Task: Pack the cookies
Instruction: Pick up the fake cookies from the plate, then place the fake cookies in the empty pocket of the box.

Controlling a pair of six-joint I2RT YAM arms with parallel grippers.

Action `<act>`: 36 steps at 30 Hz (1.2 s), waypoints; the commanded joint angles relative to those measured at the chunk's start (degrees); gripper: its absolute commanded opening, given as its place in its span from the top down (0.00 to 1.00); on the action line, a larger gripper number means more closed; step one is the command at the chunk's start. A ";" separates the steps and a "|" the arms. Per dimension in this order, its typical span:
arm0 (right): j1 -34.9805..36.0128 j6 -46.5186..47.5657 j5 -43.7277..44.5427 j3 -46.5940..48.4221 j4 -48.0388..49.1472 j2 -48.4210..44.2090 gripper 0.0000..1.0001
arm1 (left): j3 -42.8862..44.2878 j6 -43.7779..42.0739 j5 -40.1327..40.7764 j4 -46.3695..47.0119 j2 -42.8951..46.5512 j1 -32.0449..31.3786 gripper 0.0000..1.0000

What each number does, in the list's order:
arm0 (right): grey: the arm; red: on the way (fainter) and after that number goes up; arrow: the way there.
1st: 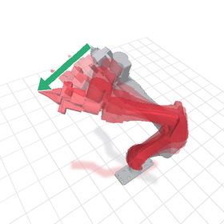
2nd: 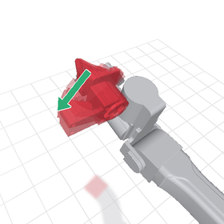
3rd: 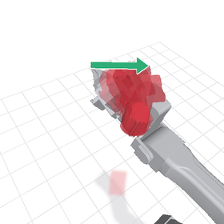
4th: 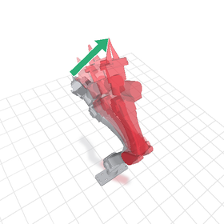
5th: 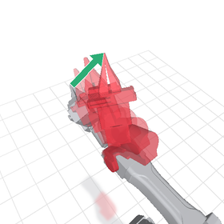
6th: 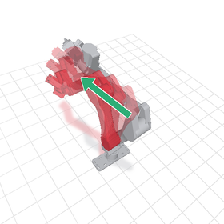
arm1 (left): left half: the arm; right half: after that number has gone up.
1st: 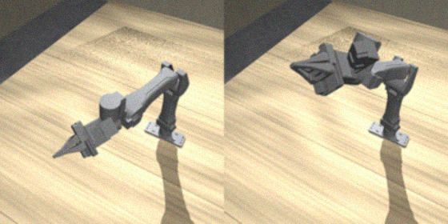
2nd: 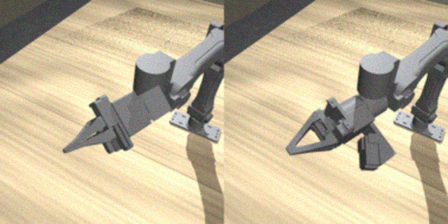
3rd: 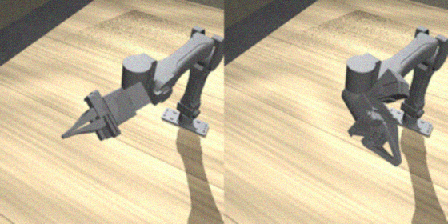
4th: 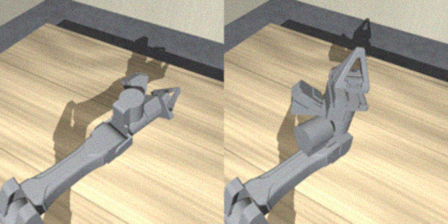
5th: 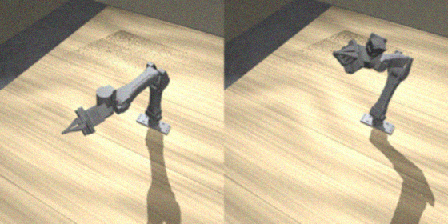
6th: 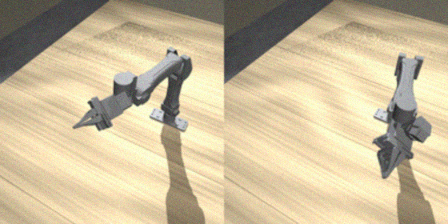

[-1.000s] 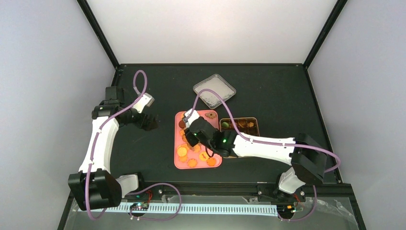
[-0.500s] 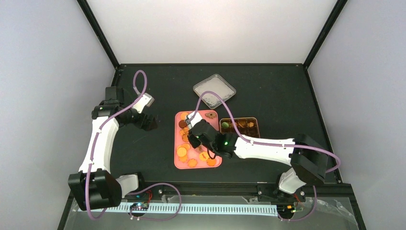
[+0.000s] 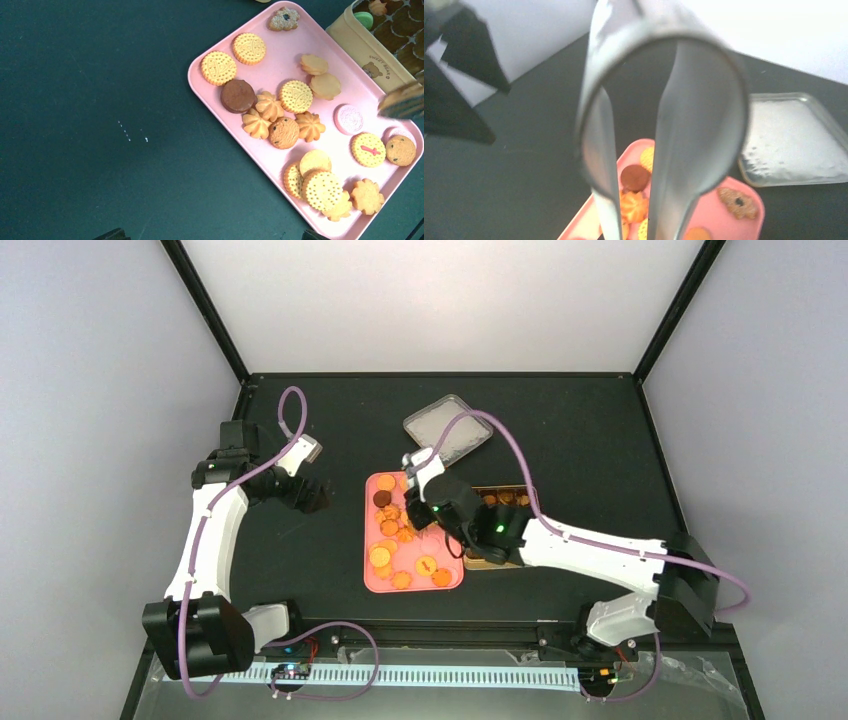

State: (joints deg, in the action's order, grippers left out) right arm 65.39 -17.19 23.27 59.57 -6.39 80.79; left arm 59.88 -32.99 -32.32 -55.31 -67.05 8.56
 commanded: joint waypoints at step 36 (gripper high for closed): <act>-21.82 5.90 -5.92 -5.46 -0.24 -5.73 0.72 | 2.26 -0.84 -0.11 -1.25 1.40 0.49 0.07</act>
State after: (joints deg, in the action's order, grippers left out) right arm 44.03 -12.01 17.37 54.26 -8.51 75.07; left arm 59.88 -33.01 -32.32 -55.70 -66.43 8.56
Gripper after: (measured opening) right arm 0.272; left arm 0.926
